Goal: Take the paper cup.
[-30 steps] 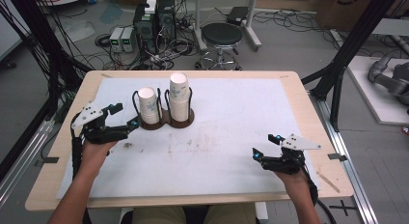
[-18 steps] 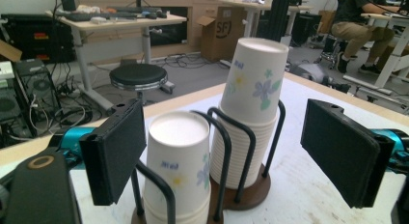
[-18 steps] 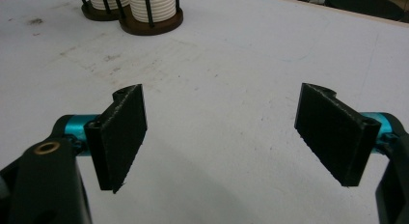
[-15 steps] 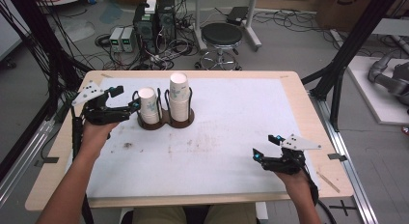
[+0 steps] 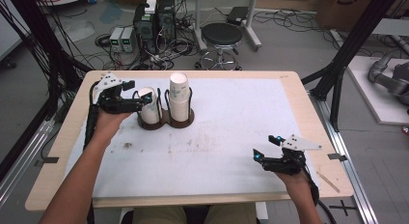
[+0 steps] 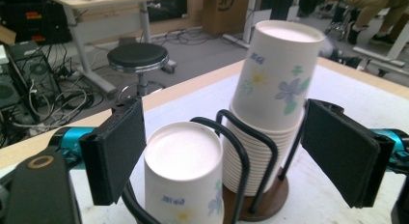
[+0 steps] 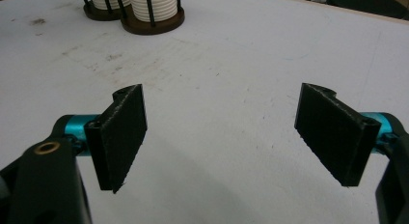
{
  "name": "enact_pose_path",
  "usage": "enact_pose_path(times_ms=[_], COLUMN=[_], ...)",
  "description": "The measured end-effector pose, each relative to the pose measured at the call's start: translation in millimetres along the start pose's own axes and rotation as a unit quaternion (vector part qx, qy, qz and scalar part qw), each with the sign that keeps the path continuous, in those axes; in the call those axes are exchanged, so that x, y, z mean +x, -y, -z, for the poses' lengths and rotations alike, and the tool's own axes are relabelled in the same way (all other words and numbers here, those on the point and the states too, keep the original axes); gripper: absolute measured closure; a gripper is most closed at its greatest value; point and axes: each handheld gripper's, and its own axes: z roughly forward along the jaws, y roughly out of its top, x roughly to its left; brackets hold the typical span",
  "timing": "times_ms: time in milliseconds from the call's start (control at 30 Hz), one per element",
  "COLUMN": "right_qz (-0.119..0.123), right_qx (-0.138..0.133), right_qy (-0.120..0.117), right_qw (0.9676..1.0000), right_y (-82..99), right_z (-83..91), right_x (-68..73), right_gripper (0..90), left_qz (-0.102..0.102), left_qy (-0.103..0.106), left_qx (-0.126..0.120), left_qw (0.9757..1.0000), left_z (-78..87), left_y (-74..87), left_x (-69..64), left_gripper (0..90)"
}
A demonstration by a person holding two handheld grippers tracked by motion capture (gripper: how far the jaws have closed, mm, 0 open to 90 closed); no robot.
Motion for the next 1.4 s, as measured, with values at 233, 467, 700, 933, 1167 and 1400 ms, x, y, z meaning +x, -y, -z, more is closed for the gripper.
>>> enact_pose_path(times_ms=[233,467,700,933,1167,1400], right_qz=[-0.002,-0.003,-0.006,-0.005,-0.006,-0.005], right_qx=[0.002,0.002,0.002,0.001,0.001,0.002], right_qy=[-0.002,-0.001,-0.002,0.0,0.001,0.0], right_qw=[1.0,1.0,1.0,1.0,1.0,1.0], right_y=[1.0,1.9,2.3,2.6,2.7,2.5], right_z=[-0.5,0.4,1.2,1.8,2.0,1.5], right_x=[-0.4,-1.5,-2.2,-3.6,-3.2,-2.9], right_gripper=[19.3,19.3,19.3,19.3,19.3,19.3], left_qz=[0.001,-0.002,-0.001,0.0,-0.008,0.0], left_qy=[-0.016,-0.025,-0.032,-0.028,-0.022,-0.019], left_qx=[0.039,0.072,0.099,0.108,0.102,0.074], left_qw=[0.9991,0.9971,0.9945,0.9938,0.9945,0.9971], left_z=[-21.4,-32.8,-38.2,-39.5,-37.6,-27.9], left_y=[2.2,3.6,7.2,8.7,7.4,-4.0], left_x=[6.5,10.1,13.2,15.6,14.5,15.1], left_gripper=[16.1,18.3,22.2,28.2,36.0,36.7])
